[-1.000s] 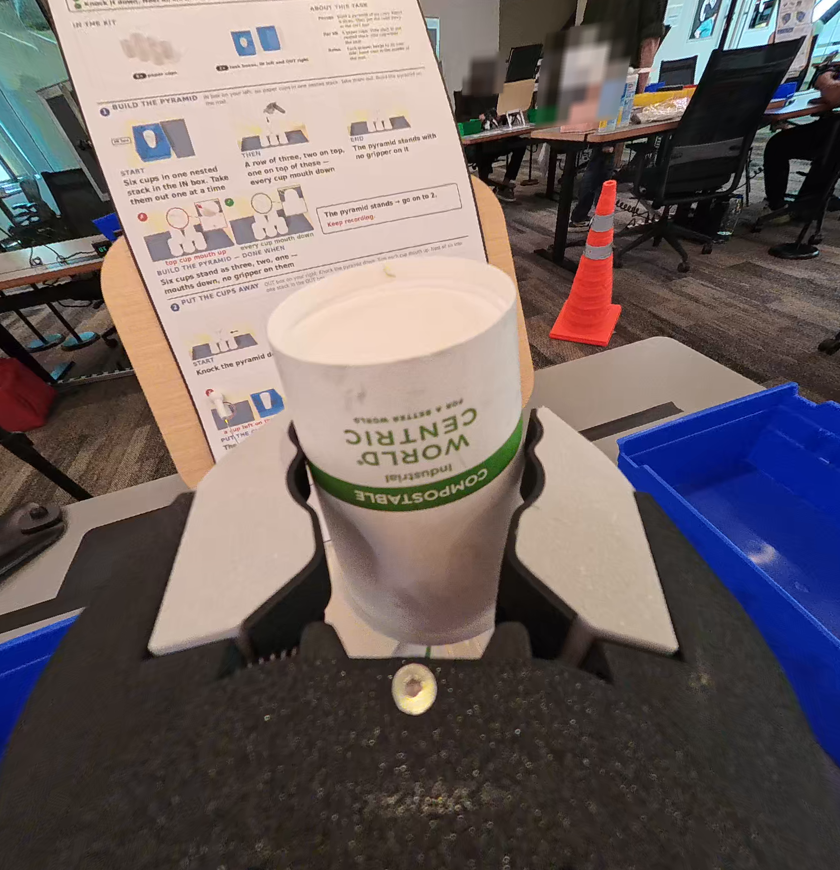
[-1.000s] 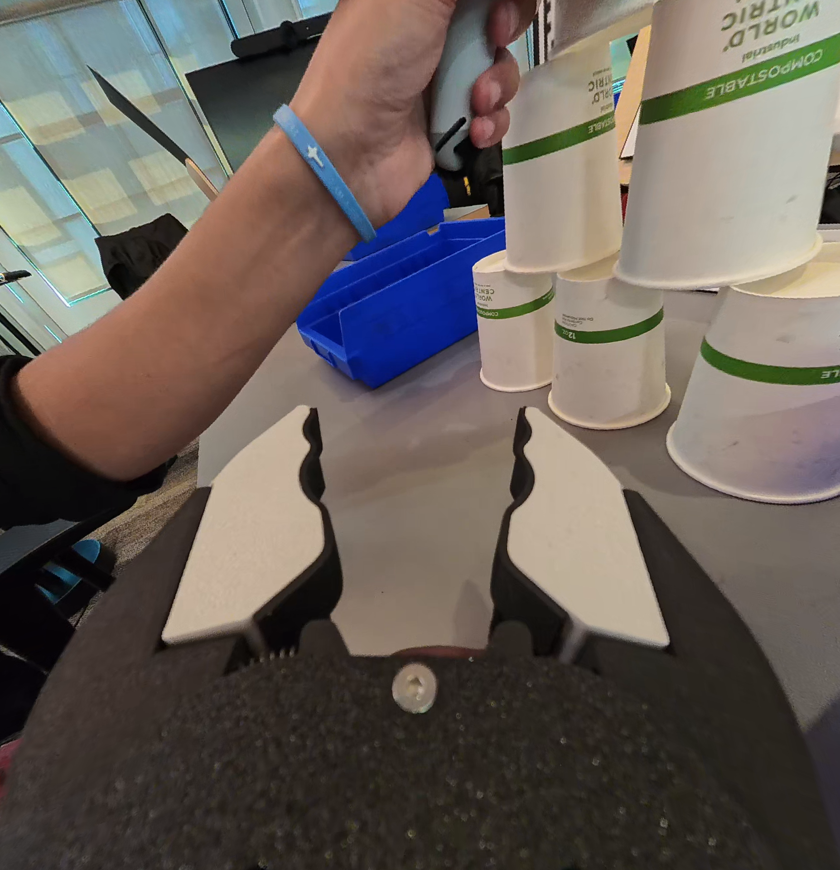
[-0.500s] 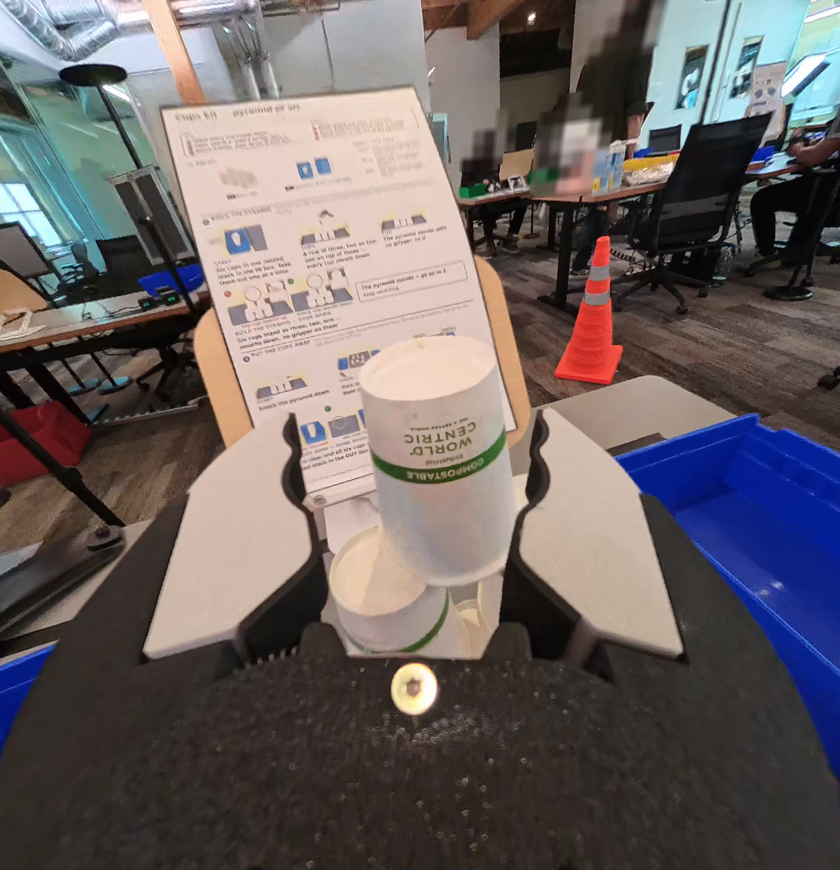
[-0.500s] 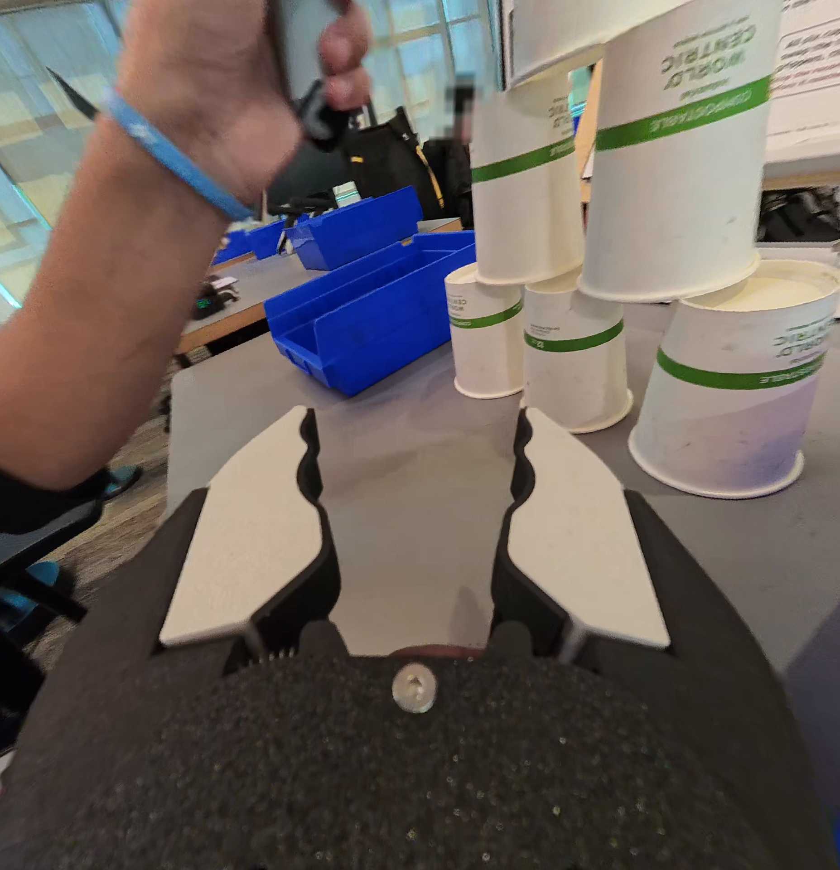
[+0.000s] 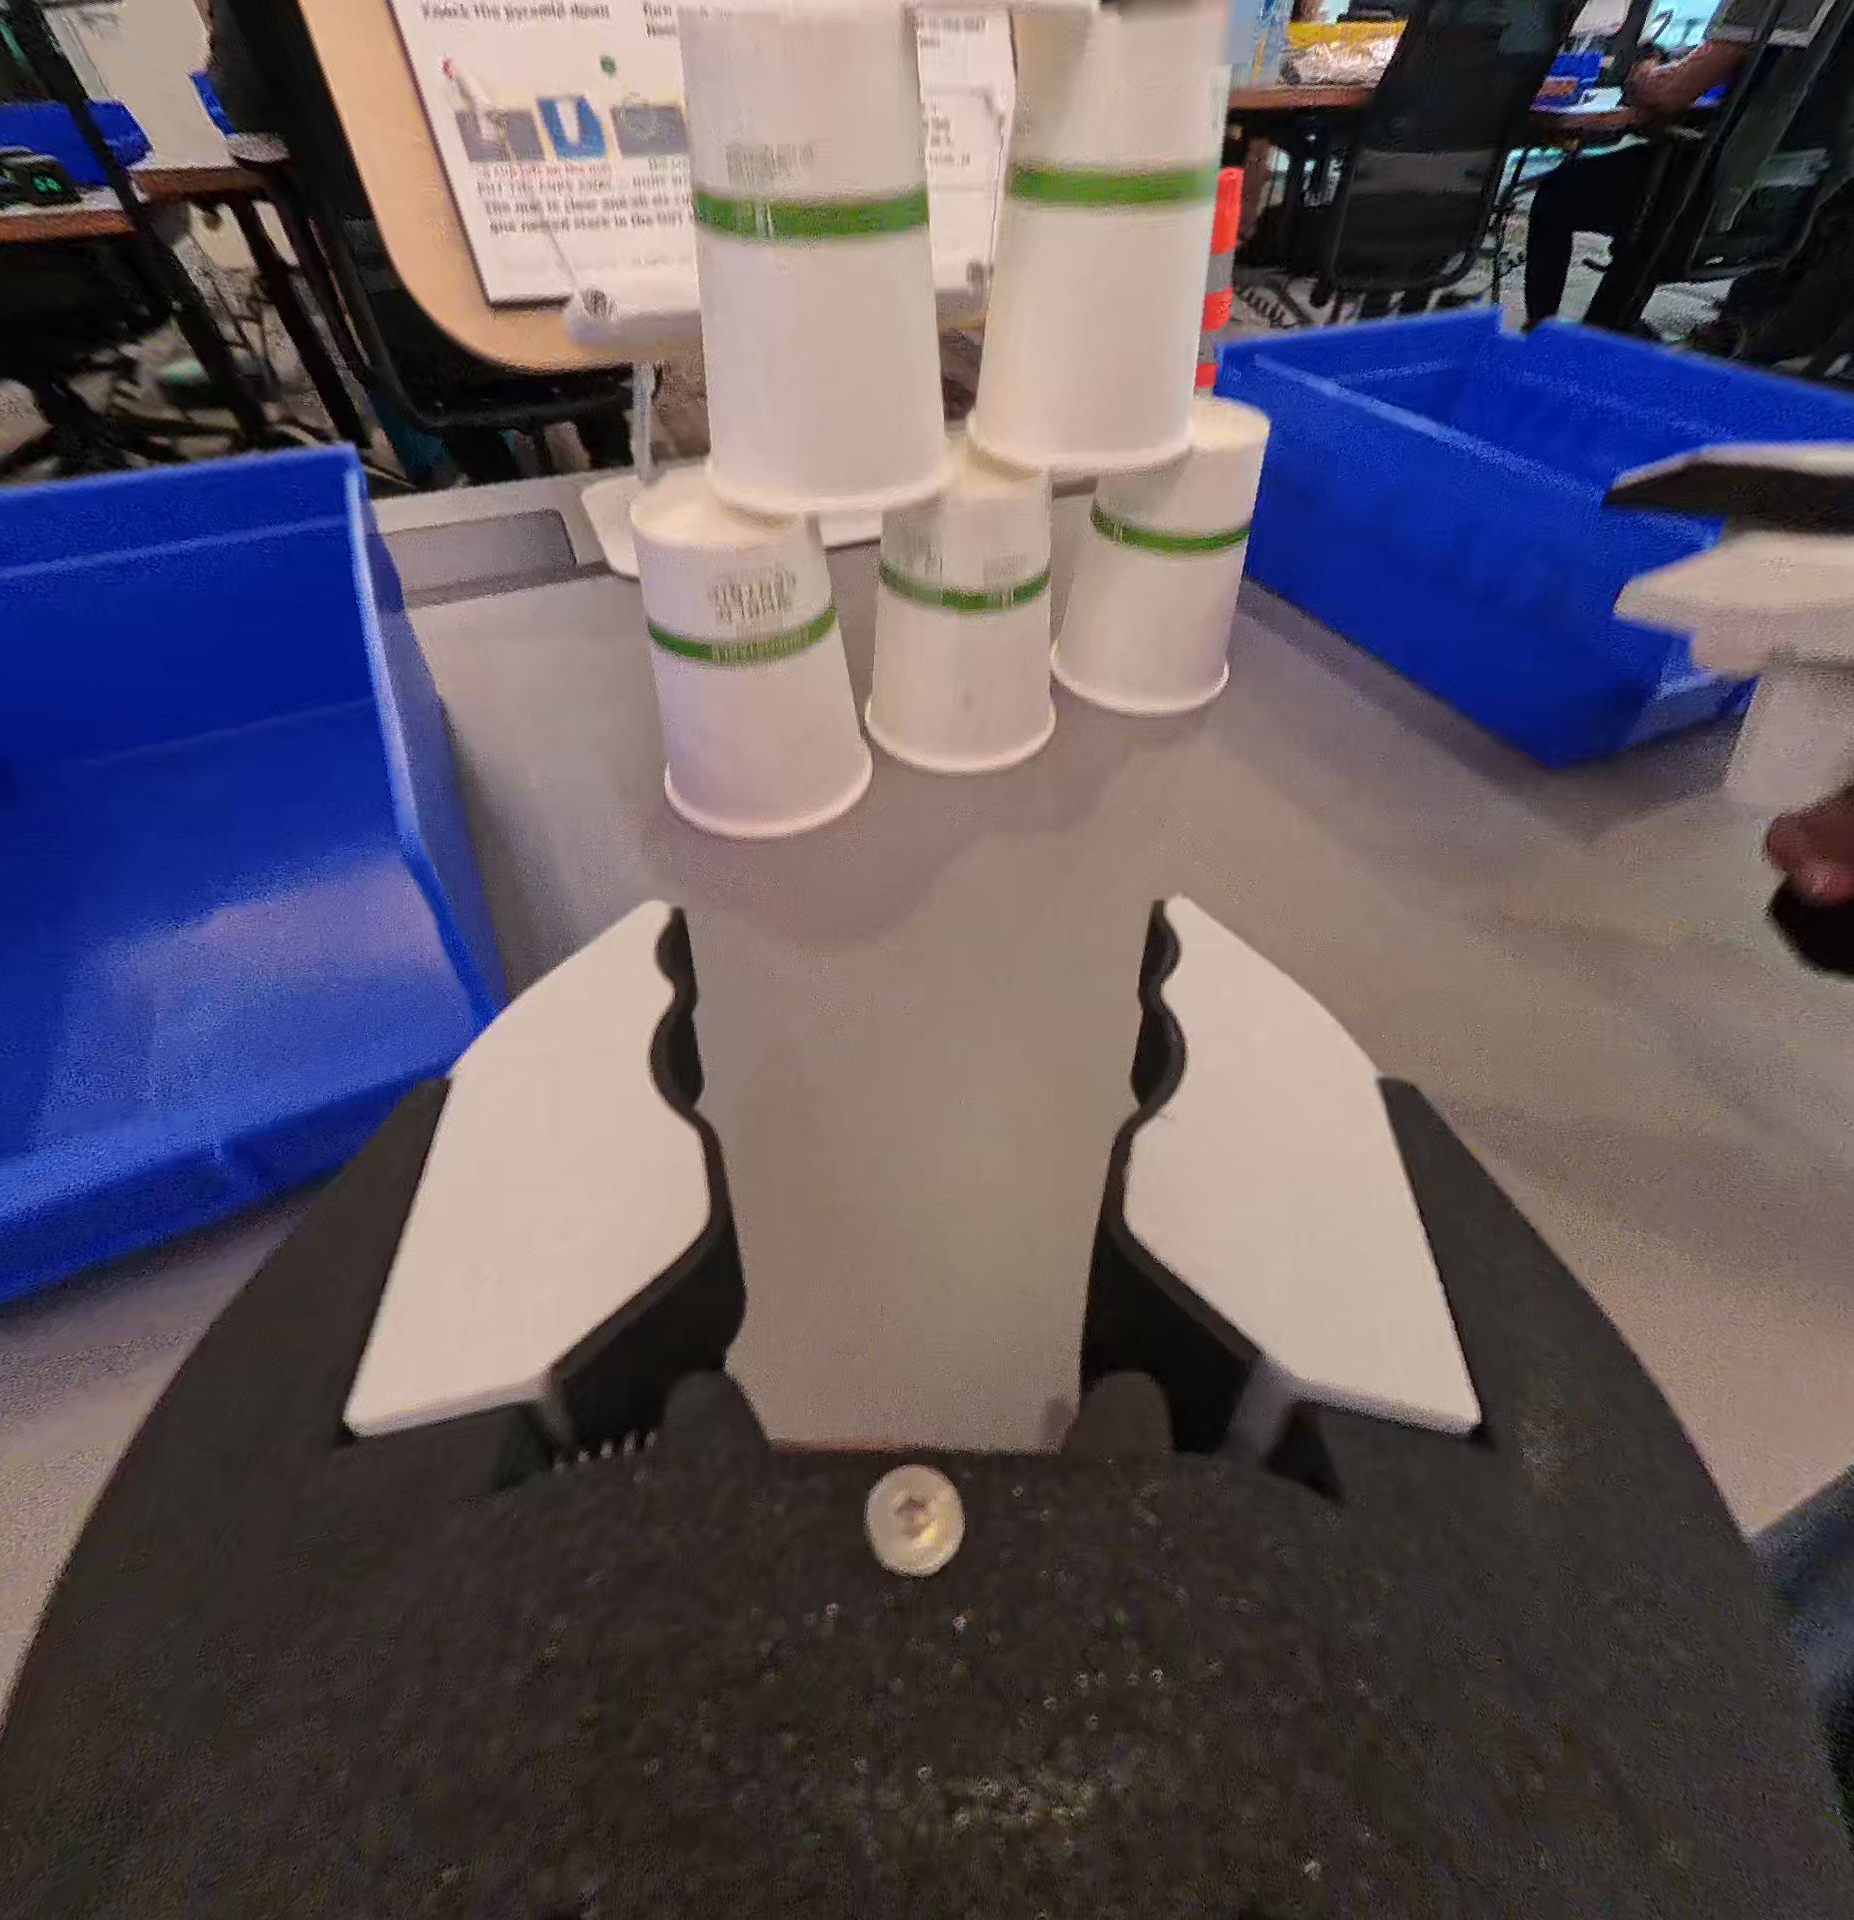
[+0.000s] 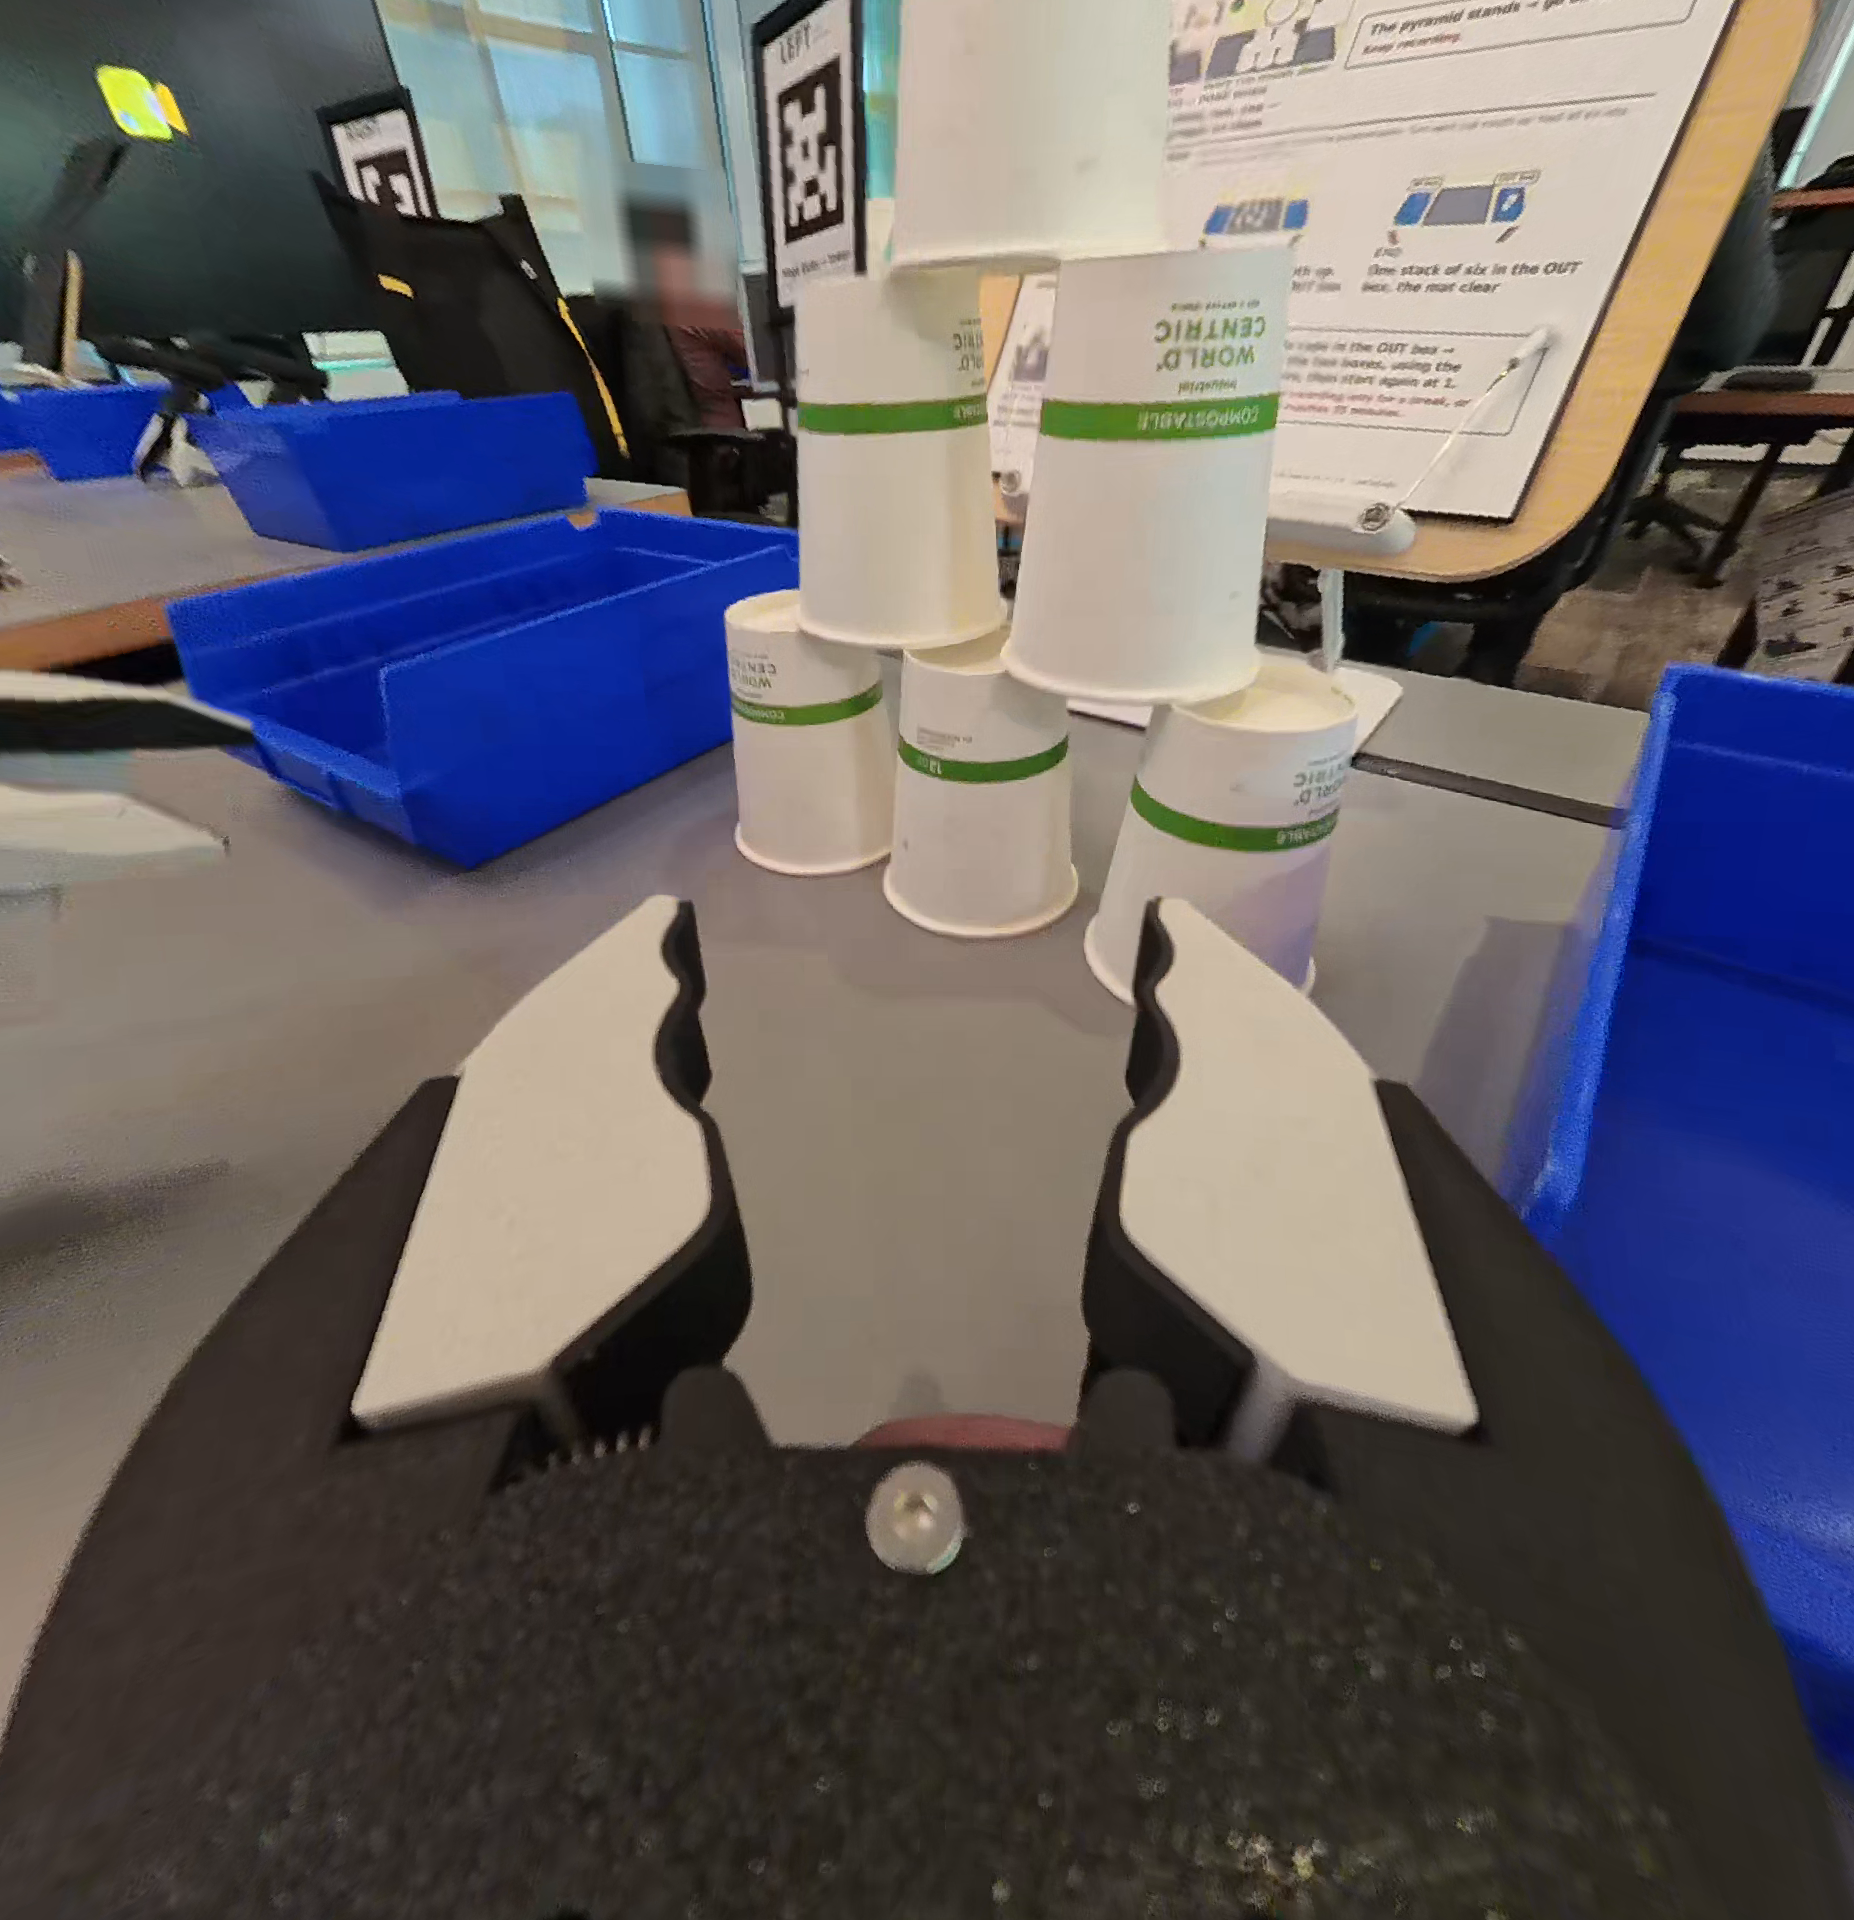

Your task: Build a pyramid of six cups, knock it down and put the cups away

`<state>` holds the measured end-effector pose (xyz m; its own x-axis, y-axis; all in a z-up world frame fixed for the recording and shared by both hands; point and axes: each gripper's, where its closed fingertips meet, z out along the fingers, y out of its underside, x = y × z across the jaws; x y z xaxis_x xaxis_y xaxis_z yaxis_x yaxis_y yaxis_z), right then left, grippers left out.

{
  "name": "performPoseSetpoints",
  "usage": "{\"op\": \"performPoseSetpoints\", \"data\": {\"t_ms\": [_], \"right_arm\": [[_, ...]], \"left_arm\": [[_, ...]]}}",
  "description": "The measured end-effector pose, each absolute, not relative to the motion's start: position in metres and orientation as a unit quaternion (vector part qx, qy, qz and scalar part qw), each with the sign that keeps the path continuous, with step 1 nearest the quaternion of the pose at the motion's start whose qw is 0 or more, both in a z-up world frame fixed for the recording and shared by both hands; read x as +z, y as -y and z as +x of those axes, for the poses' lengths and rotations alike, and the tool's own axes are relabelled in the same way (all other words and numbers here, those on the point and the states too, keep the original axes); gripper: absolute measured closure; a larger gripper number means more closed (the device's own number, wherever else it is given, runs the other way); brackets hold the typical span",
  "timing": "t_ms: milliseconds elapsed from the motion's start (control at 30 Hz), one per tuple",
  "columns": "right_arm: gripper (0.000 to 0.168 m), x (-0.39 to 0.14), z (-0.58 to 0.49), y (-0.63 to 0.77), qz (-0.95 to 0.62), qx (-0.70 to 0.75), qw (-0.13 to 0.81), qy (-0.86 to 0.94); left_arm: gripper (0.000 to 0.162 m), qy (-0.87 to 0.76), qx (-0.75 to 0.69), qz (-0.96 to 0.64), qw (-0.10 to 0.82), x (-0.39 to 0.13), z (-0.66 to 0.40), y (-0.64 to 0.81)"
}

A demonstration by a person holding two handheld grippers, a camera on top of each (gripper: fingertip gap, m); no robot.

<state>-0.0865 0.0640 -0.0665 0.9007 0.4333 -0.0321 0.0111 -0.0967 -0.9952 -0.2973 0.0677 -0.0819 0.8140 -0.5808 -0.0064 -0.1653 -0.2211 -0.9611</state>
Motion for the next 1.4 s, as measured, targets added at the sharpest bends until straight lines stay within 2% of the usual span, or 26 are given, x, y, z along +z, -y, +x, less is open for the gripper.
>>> {"op": "performPoseSetpoints", "data": {"t_ms": [33,100,300,500,1400], "right_arm": [[0.089,-0.069,-0.087,-0.06,-0.724,0.153,0.655,0.154],[0.089,-0.072,-0.087,-0.051,-0.723,0.142,0.658,0.155],[0.091,-0.069,-0.077,-0.041,-0.702,0.104,0.685,0.164],[0.091,-0.072,-0.067,-0.043,-0.699,0.124,0.689,0.143],[0.091,-0.082,-0.078,-0.046,-0.707,0.129,0.677,0.163]], "left_arm": [[0.085,-0.249,-0.178,-0.76,0.574,-0.092,-0.299,-0.061],[0.084,-0.265,-0.18,-0.764,0.56,-0.099,-0.294,-0.054],[0.083,-0.265,-0.167,-0.73,0.607,-0.081,-0.295,-0.056],[0.081,-0.245,-0.205,-0.744,0.587,-0.086,-0.291,-0.055],[0.08,-0.249,-0.176,-0.775,0.554,-0.111,-0.298,-0.069]]}}
